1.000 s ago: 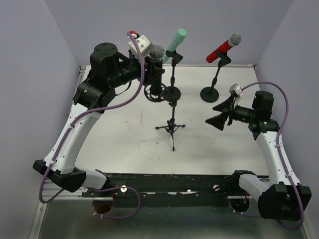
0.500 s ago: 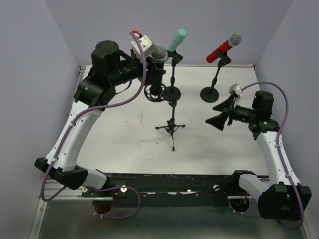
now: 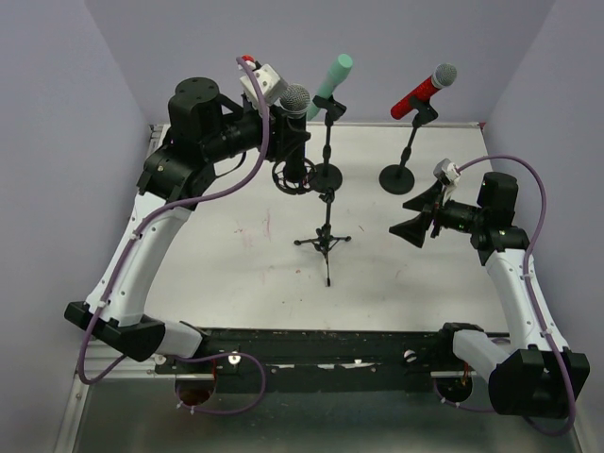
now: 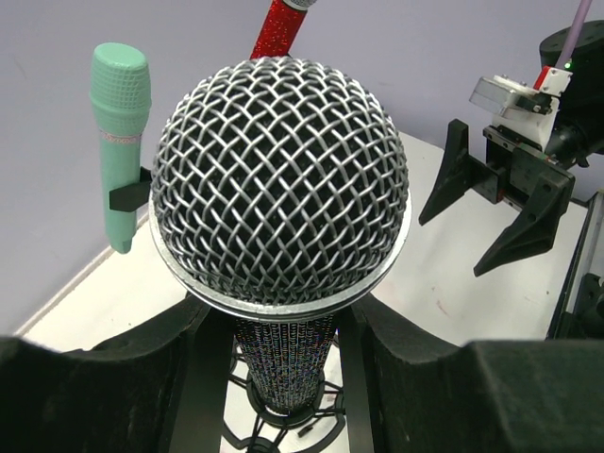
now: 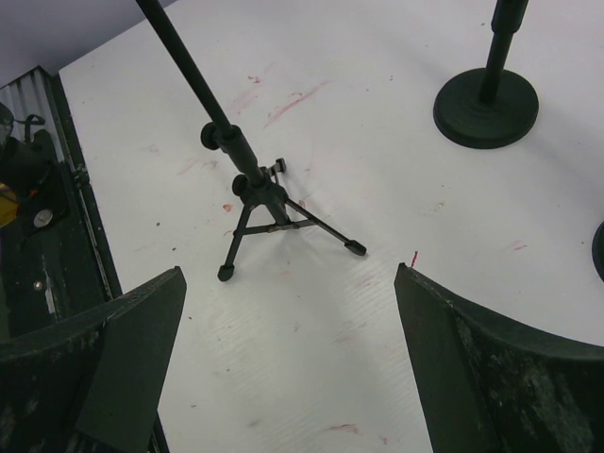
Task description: Attach the microphones to the stand
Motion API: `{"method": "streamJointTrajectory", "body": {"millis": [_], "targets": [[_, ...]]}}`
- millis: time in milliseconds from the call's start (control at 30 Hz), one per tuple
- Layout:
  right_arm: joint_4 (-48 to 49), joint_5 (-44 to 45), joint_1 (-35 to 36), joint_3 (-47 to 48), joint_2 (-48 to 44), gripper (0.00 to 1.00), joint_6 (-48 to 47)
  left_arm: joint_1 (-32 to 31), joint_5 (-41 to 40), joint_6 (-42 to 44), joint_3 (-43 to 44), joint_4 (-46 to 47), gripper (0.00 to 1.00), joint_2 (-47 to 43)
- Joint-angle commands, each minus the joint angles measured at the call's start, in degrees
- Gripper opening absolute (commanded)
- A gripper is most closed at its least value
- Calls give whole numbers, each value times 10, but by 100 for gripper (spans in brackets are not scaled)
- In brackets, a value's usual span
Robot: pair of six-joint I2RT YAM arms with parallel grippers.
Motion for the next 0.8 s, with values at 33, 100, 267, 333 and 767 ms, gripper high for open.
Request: {"method": "streamJointTrajectory", "body": {"millis": [33, 100, 267, 333, 767], "targets": [[-10, -1, 2, 6, -2, 100, -9, -5, 9, -87, -35, -91, 0, 15], [-10, -2, 2, 5, -2, 100, -9, -6, 11, -102, -29, -97, 0, 21], [-11, -2, 2, 6, -1, 100, -11, -6, -21, -102, -3, -134, 0, 37], [-11, -2, 2, 6, -3, 100, -11, -8, -40, -88, 7, -149, 0, 36], [-10, 2, 2, 5, -3, 100, -13, -32, -62, -92, -80, -84, 0, 8]]}}
